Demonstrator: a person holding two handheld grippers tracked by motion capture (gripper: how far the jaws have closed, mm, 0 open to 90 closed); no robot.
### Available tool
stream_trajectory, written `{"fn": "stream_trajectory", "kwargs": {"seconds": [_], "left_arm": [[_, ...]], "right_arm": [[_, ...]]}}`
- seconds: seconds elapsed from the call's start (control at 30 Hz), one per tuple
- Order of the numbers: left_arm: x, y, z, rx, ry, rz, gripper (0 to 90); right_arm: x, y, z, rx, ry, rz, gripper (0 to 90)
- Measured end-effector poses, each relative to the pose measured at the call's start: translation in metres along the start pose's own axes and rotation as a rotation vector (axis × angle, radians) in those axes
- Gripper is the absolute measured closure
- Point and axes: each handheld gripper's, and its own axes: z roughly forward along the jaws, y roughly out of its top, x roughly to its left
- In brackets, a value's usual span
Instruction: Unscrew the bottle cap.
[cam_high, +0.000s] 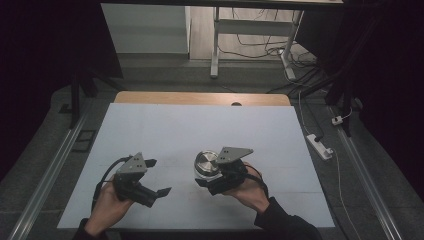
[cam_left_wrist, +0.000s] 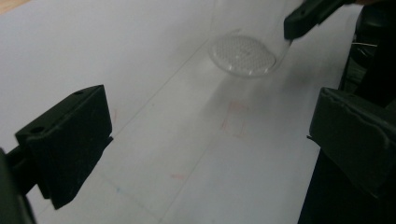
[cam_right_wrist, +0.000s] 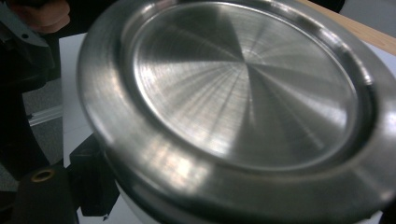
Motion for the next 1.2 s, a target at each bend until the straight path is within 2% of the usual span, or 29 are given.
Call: {"fn": "stream_trajectory", "kwargs": {"seconds": [0.13,0.3,0.33,0.37,0.57,0.73,0.83,0.97,1.1,1.2], "left_arm": [[0.000,0.016,0.005,-0.005,-0.013,0.036,0.0],[0.001,0.036,0.012,-0.027,-0.065,0.089,0.0],[0.001,0.036,0.012,-0.027,-0.065,0.089,0.0],[0.002,0.043,0.016,-0.031,-0.091,0.119,0.0],[0.004,0.059,0.029,-0.037,-0.202,0.197,0.0],[0.005,0.067,0.039,-0.063,-0.341,0.222,1.3],[0.005,0.070,0.044,-0.062,-0.407,0.247,3.6],[0.001,0.074,0.051,-0.031,-0.421,0.283,6.6],[-0.002,0.077,0.054,-0.019,-0.448,0.303,13.7],[-0.003,0.078,0.054,-0.018,-0.435,0.305,18.5]], "right_arm": [[0.001,0.000,0.000,-0.002,0.006,-0.005,14.2],[0.002,0.000,0.000,-0.004,0.021,-0.016,14.3],[0.002,0.000,0.000,-0.004,0.024,-0.020,14.3],[0.003,0.000,0.000,-0.004,0.030,-0.026,14.3],[0.006,0.000,0.002,-0.004,0.066,-0.046,14.3],[0.007,0.000,0.003,-0.002,0.107,-0.054,14.3],[0.008,-0.001,0.003,0.000,0.144,-0.066,14.3],[0.013,0.000,0.004,0.007,0.180,-0.084,14.3],[0.015,0.000,0.005,0.012,0.197,-0.107,14.3],[0.015,0.000,0.005,0.017,0.195,-0.116,14.3]]}}
